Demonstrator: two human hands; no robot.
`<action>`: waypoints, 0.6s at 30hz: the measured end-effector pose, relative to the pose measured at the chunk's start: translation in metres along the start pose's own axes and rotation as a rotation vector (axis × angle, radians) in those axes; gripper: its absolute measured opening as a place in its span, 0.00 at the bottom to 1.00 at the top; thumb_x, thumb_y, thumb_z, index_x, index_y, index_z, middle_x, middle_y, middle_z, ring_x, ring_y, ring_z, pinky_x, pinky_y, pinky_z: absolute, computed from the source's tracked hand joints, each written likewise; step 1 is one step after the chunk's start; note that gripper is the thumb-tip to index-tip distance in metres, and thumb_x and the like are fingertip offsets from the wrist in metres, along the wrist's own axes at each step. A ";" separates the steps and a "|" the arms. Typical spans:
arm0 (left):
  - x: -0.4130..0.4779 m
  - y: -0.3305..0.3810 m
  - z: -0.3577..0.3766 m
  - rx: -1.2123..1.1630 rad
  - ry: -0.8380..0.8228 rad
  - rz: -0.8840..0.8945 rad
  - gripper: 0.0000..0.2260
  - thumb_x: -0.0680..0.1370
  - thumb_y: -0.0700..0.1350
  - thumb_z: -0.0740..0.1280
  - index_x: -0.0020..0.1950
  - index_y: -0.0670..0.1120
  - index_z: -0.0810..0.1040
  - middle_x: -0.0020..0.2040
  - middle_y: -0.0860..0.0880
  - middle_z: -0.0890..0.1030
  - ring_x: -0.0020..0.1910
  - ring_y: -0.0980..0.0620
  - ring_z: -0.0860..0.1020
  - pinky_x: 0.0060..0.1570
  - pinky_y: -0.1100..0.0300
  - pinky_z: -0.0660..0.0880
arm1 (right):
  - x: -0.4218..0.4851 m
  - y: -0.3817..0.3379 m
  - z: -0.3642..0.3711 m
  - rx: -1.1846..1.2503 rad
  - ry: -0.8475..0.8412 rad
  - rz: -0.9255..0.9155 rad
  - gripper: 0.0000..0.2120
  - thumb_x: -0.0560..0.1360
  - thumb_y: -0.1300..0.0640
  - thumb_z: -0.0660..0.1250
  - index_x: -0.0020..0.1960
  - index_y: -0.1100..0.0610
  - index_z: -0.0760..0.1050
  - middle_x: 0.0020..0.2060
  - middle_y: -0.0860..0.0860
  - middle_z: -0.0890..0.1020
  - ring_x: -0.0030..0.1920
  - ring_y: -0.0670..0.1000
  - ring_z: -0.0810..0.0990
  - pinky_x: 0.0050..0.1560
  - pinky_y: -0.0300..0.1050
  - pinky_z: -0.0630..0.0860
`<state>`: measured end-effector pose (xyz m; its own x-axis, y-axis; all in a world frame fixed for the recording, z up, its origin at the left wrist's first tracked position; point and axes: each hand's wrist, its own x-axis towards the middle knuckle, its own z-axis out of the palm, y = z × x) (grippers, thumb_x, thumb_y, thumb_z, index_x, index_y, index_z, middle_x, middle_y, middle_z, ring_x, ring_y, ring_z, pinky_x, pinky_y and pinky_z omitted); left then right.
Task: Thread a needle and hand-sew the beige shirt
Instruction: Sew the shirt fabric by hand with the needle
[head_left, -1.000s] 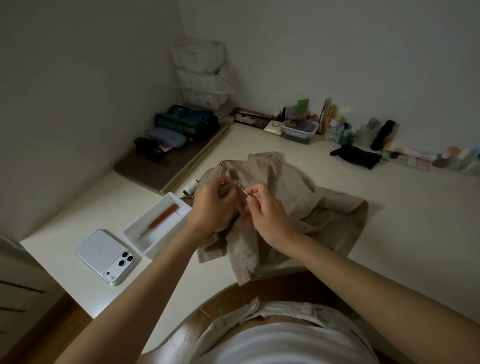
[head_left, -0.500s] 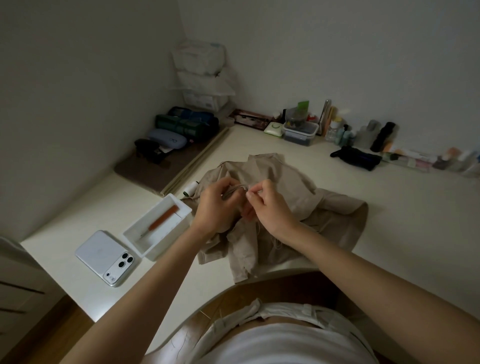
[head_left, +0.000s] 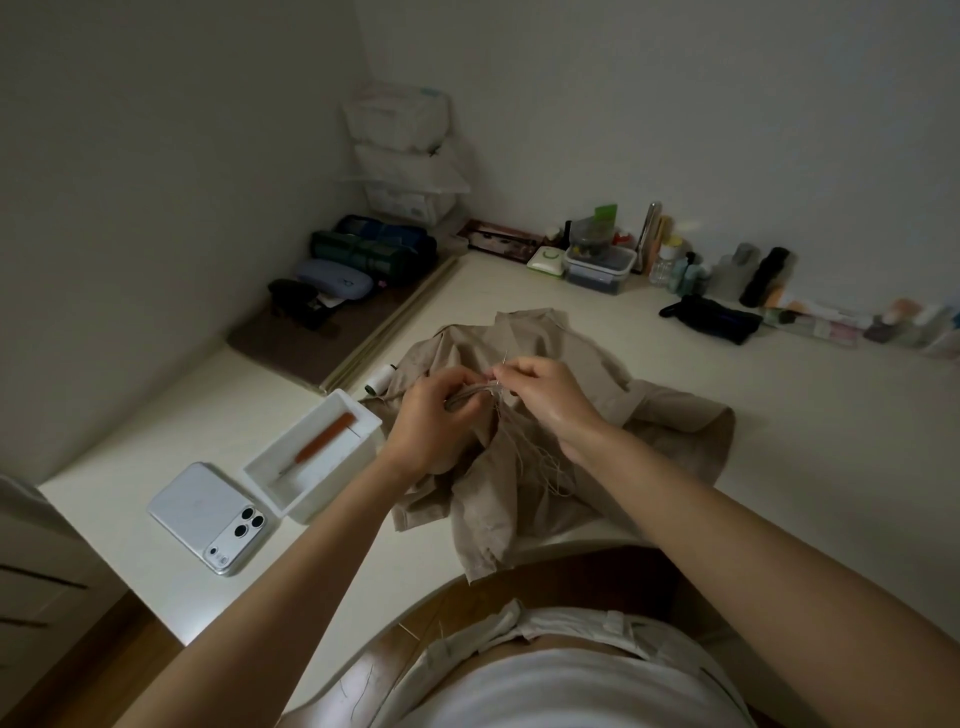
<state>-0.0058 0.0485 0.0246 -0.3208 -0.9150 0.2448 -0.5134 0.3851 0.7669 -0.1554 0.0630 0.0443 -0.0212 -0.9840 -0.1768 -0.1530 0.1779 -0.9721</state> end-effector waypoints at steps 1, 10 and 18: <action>0.000 -0.001 0.000 0.008 -0.017 -0.001 0.02 0.77 0.41 0.67 0.46 0.45 0.79 0.38 0.53 0.80 0.37 0.59 0.77 0.39 0.68 0.73 | 0.001 0.000 -0.001 0.008 0.017 -0.006 0.08 0.80 0.57 0.61 0.49 0.54 0.79 0.49 0.51 0.81 0.54 0.49 0.78 0.46 0.32 0.72; -0.014 -0.044 -0.009 0.322 -0.368 -0.282 0.06 0.76 0.42 0.66 0.40 0.49 0.75 0.36 0.53 0.75 0.37 0.53 0.74 0.38 0.63 0.69 | 0.023 0.005 -0.015 0.141 0.032 -0.005 0.12 0.82 0.61 0.53 0.46 0.58 0.73 0.44 0.51 0.81 0.53 0.51 0.80 0.60 0.43 0.74; 0.003 -0.016 -0.024 -0.286 -0.517 -0.390 0.23 0.73 0.52 0.62 0.68 0.54 0.71 0.65 0.57 0.73 0.63 0.61 0.71 0.62 0.62 0.67 | 0.028 -0.012 -0.022 0.182 0.019 -0.015 0.10 0.82 0.61 0.53 0.47 0.59 0.72 0.42 0.54 0.82 0.45 0.47 0.82 0.48 0.39 0.77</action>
<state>0.0205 0.0366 0.0277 -0.5292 -0.7781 -0.3383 -0.4615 -0.0706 0.8843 -0.1757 0.0328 0.0543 -0.0391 -0.9862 -0.1611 0.0282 0.1601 -0.9867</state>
